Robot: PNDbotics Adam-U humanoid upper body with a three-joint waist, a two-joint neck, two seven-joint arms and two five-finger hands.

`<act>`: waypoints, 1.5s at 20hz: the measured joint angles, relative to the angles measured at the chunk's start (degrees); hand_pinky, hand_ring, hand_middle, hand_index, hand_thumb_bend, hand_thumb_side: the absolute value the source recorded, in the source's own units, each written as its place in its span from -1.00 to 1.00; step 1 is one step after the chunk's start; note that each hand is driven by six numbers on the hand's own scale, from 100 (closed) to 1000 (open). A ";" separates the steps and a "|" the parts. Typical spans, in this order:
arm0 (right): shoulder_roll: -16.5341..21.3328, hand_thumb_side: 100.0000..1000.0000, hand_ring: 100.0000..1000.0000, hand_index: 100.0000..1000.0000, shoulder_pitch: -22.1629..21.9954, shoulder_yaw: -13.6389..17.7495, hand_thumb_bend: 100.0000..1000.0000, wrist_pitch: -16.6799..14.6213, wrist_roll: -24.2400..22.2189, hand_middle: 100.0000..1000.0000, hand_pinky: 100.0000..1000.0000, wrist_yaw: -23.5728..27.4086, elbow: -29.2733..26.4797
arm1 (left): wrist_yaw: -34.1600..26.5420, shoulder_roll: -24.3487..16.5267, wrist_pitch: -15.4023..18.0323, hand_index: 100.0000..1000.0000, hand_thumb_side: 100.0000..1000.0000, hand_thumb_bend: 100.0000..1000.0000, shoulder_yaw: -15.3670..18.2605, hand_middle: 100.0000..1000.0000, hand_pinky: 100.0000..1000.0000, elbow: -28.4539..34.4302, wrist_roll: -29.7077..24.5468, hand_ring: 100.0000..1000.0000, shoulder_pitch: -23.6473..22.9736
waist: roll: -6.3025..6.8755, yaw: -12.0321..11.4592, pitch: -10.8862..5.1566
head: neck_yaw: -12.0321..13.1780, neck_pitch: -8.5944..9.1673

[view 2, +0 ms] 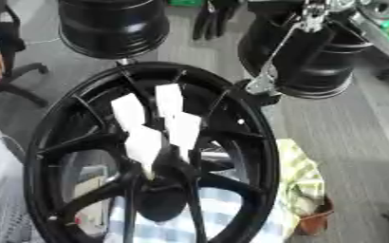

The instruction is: Pull the pin out of the wheel hub.

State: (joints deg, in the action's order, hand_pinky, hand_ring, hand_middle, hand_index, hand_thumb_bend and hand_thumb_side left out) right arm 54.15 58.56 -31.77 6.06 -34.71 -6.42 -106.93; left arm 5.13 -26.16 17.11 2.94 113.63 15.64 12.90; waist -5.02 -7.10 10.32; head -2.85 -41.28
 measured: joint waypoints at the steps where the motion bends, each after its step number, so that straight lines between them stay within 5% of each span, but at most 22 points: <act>1: -0.13 -0.93 0.40 0.53 0.20 -0.32 0.06 0.32 -0.35 0.28 0.60 0.00 0.28 | 0.00 0.00 0.01 0.76 0.01 -0.73 0.00 0.30 0.49 0.00 -0.03 0.51 -0.05 | -0.01 -0.01 -0.06 | -0.02 0.00; 30: -11.14 -0.74 0.42 0.55 4.71 -11.07 0.22 19.42 -7.76 0.30 0.55 -7.64 12.07 | 0.00 0.00 -0.32 0.76 0.01 -0.74 -0.26 0.30 0.49 0.00 -0.74 0.51 -0.80 | -0.33 0.10 -1.12 | -0.59 -1.02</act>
State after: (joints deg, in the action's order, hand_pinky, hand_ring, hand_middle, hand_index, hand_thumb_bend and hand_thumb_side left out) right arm 43.00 63.27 -42.84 25.48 -42.47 -14.06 -94.86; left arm 5.13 -26.16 16.79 2.68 113.63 14.91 12.10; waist -5.35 -7.00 9.20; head -3.44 -42.30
